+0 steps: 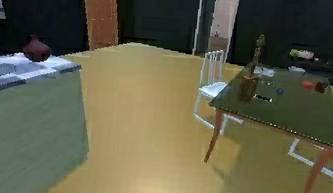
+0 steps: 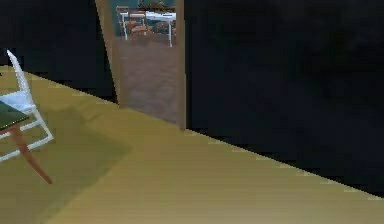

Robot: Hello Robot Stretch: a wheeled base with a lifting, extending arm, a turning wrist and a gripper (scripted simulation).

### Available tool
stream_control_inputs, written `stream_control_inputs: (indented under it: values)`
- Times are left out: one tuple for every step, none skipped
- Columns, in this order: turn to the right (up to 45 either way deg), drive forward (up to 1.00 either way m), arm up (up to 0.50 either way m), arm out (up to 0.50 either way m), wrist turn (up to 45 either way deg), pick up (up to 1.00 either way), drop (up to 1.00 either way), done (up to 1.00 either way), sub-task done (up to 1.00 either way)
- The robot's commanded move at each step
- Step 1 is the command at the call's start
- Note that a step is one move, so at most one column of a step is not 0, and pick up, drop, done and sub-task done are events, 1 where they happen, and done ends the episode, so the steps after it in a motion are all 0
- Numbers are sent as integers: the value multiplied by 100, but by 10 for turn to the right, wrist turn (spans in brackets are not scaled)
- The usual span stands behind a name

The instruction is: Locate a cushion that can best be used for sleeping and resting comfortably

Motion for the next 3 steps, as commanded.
stream_control_inputs:
  values:
    - [450,0,0,0,0,0,0,0,0]
    - [300,0,0,0,0,0,0,0,0]
    - [0,100,0,0,0,0,0,0,0]
